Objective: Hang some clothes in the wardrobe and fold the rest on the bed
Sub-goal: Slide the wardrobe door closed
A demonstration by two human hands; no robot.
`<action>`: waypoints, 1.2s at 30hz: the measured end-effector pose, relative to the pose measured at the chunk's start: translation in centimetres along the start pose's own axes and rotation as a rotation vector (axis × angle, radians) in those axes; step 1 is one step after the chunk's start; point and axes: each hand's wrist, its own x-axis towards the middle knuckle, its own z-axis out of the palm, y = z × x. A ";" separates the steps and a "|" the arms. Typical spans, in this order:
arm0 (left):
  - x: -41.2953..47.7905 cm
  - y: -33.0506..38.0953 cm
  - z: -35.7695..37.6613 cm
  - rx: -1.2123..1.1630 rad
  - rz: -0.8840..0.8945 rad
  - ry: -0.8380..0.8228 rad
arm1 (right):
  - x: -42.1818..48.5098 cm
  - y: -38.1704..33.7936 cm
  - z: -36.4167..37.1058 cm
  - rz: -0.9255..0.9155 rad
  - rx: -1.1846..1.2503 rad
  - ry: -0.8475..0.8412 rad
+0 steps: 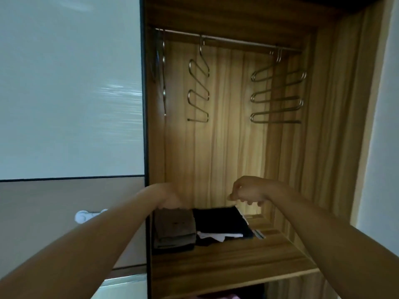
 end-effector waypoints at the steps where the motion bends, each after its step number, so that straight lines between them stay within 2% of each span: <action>1: -1.2 -0.4 -0.9 0.008 0.001 0.037 | -0.3 -1.0 -0.5 -0.022 0.009 0.011; 7: -5.3 -4.4 -3.8 0.117 -0.213 0.111 | -1.0 -6.1 -0.6 -0.095 -0.020 0.000; 10: -7.4 -5.8 -4.4 0.156 -0.307 0.202 | -1.0 -8.9 -0.2 -0.158 -0.046 0.030; 13: -9.1 -8.1 -5.5 0.180 -0.313 0.336 | -0.5 -12.5 -0.1 -0.290 -0.117 0.122; 15: -10.3 -10.1 -6.4 0.111 -0.291 0.425 | 0.3 -15.3 -0.3 -0.394 -0.149 0.188; 17: -11.6 -12.1 -7.5 0.090 -0.279 0.500 | 1.0 -18.5 -0.5 -0.521 -0.187 0.318; 19: -12.6 -14.1 -8.3 0.109 -0.307 0.567 | 1.7 -21.8 -0.9 -0.626 -0.344 0.571; 21: -13.3 -15.9 -8.6 0.138 -0.340 0.596 | 2.4 -25.1 -1.3 -0.657 -0.513 0.770; 22: -13.4 -16.7 -8.7 0.163 -0.352 0.595 | 2.9 -26.6 -1.4 -0.651 -0.564 0.797; 26: -12.8 -19.0 -8.3 0.284 -0.338 0.613 | 5.1 -30.1 -0.4 -0.546 -0.656 0.780; 32: -11.3 -20.4 -9.3 0.609 -0.194 0.901 | 7.2 -28.5 0.1 -0.601 -0.487 0.720; 36: -9.4 -21.5 -10.6 0.804 -0.087 0.981 | 7.9 -27.4 -0.2 -0.600 -0.465 0.732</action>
